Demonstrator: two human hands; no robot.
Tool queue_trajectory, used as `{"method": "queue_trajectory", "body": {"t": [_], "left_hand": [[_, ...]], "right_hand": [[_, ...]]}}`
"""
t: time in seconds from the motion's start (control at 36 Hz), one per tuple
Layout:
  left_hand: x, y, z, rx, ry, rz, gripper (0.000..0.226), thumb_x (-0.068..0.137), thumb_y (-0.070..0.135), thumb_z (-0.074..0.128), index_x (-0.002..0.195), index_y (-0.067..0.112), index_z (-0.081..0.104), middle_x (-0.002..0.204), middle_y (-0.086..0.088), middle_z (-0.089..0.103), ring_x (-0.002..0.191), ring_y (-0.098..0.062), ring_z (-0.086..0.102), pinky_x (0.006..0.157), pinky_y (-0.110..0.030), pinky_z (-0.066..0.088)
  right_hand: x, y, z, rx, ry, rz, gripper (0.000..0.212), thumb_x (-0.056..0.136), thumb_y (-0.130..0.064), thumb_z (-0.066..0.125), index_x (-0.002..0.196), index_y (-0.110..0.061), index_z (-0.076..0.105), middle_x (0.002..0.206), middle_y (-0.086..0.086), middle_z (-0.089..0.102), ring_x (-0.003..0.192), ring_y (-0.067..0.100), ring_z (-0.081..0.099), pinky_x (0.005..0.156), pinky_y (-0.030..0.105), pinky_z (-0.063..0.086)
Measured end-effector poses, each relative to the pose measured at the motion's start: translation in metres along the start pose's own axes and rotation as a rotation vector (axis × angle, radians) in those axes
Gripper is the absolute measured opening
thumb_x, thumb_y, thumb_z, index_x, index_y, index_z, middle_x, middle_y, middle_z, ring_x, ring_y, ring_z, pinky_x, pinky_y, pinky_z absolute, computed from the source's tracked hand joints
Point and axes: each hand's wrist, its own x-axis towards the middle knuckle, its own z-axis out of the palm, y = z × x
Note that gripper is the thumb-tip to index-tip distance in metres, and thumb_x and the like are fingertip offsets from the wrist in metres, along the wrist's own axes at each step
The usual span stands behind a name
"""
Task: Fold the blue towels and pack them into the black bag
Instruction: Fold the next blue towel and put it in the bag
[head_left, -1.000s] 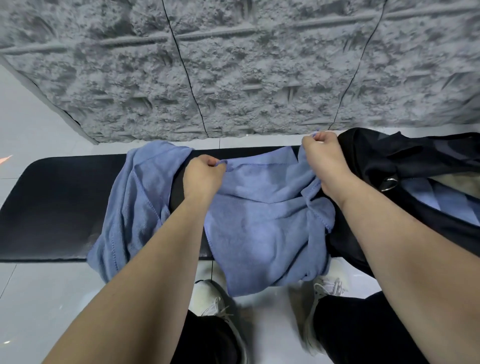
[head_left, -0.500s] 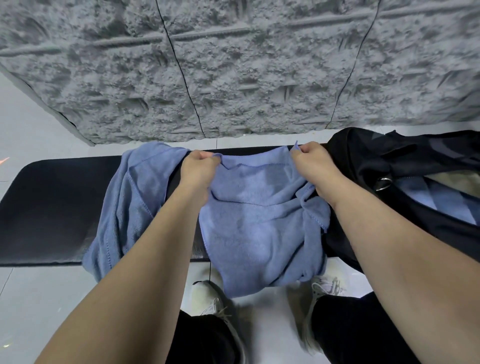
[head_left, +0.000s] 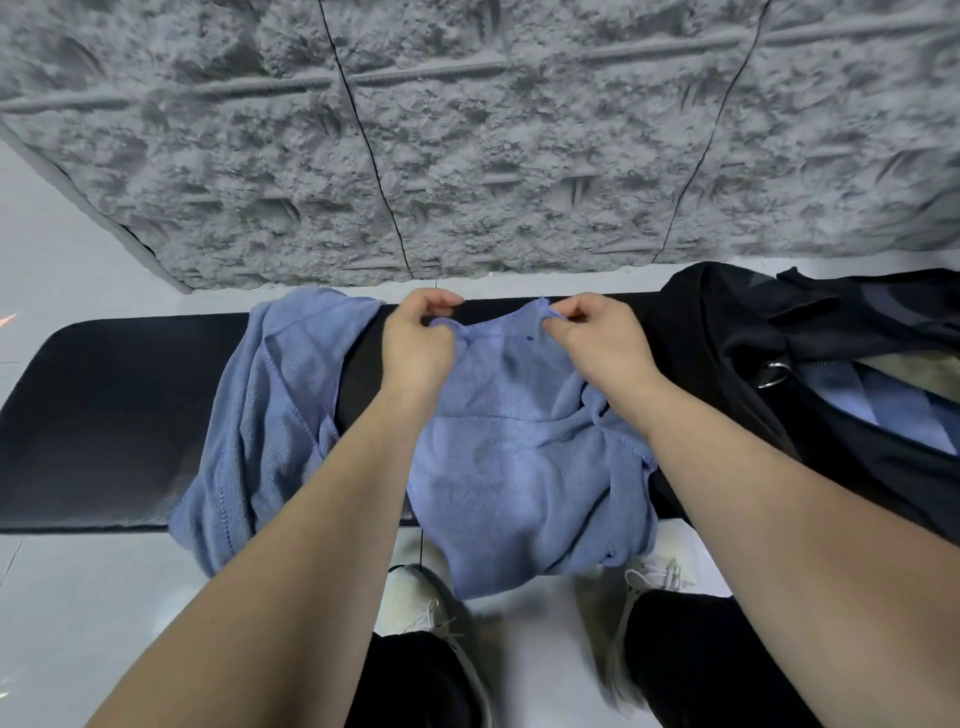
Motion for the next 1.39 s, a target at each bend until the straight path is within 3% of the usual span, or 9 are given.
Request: {"method": "queue_trajectory", "body": {"t": [0.14, 0.33, 0.58, 0.78, 0.92, 1.03, 1.11, 1.25, 1.39], "left_hand": [[-0.004, -0.003, 0.008, 0.170, -0.233, 0.061, 0.049, 0.086, -0.012, 0.043, 0.112, 0.026, 0.060, 0.098, 0.011, 0.059, 0.081, 0.000, 0.055, 0.062, -0.004, 0.042], [-0.007, -0.008, 0.010, 0.377, -0.353, 0.137, 0.043, 0.087, -0.006, 0.042, 0.113, 0.022, 0.060, 0.093, 0.014, 0.057, 0.095, -0.014, 0.057, 0.084, -0.028, 0.048], [-0.008, -0.005, 0.010, 0.282, -0.415, 0.081, 0.050, 0.083, -0.015, 0.042, 0.100, 0.024, 0.069, 0.090, 0.005, 0.070, 0.085, -0.009, 0.063, 0.066, -0.010, 0.047], [-0.014, -0.001, 0.007, 0.197, -0.511, 0.178, 0.053, 0.081, -0.023, 0.037, 0.105, 0.004, 0.075, 0.108, 0.006, 0.067, 0.103, -0.002, 0.057, 0.084, 0.000, 0.039], [-0.010, -0.002, 0.004, 0.130, -0.588, 0.259, 0.063, 0.078, -0.025, 0.039, 0.096, 0.021, 0.077, 0.109, 0.012, 0.068, 0.108, 0.002, 0.060, 0.097, -0.010, 0.042], [-0.011, -0.002, 0.002, 0.177, -0.640, 0.335, 0.057, 0.073, -0.026, 0.038, 0.100, 0.006, 0.077, 0.109, 0.004, 0.070, 0.109, -0.003, 0.061, 0.096, -0.013, 0.042], [-0.013, 0.000, 0.002, 0.189, -0.638, 0.349, 0.060, 0.072, -0.026, 0.037, 0.097, 0.011, 0.077, 0.104, 0.010, 0.070, 0.103, 0.005, 0.061, 0.094, -0.009, 0.041], [-0.011, -0.004, 0.004, 0.229, -0.575, 0.353, 0.058, 0.077, -0.024, 0.041, 0.089, 0.022, 0.073, 0.095, 0.015, 0.066, 0.091, 0.012, 0.059, 0.086, -0.009, 0.043], [-0.009, -0.003, 0.001, 0.264, -0.413, 0.308, 0.046, 0.082, -0.015, 0.046, 0.072, 0.027, 0.058, 0.091, 0.009, 0.055, 0.082, -0.001, 0.053, 0.078, -0.009, 0.039]], "right_hand": [[-0.010, 0.002, 0.010, -0.115, -0.197, -0.118, 0.020, 0.085, -0.014, 0.068, 0.072, -0.029, 0.065, 0.074, -0.007, 0.068, 0.066, 0.005, 0.056, 0.066, 0.024, 0.045], [-0.022, 0.001, 0.006, -0.199, -0.384, -0.138, 0.015, 0.087, -0.015, 0.068, 0.076, -0.024, 0.062, 0.054, -0.014, 0.058, 0.052, 0.005, 0.045, 0.061, 0.027, 0.040], [-0.022, 0.000, -0.008, -0.178, -0.425, -0.117, 0.008, 0.085, -0.014, 0.072, 0.080, -0.015, 0.066, 0.079, 0.002, 0.067, 0.069, 0.005, 0.054, 0.069, 0.027, 0.046], [-0.015, -0.001, -0.018, 0.105, -0.266, 0.006, 0.005, 0.086, -0.011, 0.069, 0.085, -0.013, 0.065, 0.100, 0.015, 0.071, 0.085, 0.014, 0.061, 0.087, 0.038, 0.052], [-0.011, 0.002, -0.021, 0.266, -0.315, 0.064, 0.022, 0.087, -0.003, 0.062, 0.072, -0.016, 0.054, 0.119, 0.002, 0.068, 0.113, 0.010, 0.064, 0.107, 0.036, 0.045], [-0.013, 0.001, -0.020, 0.399, -0.461, 0.080, 0.023, 0.085, 0.000, 0.058, 0.070, -0.015, 0.046, 0.109, 0.005, 0.073, 0.107, 0.012, 0.067, 0.097, 0.032, 0.051], [-0.014, 0.000, -0.022, 0.345, -0.431, 0.096, 0.018, 0.076, -0.012, 0.063, 0.066, -0.019, 0.050, 0.079, 0.001, 0.061, 0.084, 0.014, 0.056, 0.078, 0.031, 0.044], [-0.015, 0.001, -0.023, 0.252, -0.354, 0.051, 0.018, 0.086, -0.004, 0.067, 0.076, -0.016, 0.058, 0.081, 0.003, 0.066, 0.080, 0.014, 0.061, 0.078, 0.028, 0.048], [-0.016, 0.000, -0.022, 0.234, -0.287, 0.006, 0.021, 0.083, 0.001, 0.069, 0.074, -0.016, 0.060, 0.090, 0.012, 0.068, 0.081, 0.020, 0.060, 0.080, 0.035, 0.049]]}}
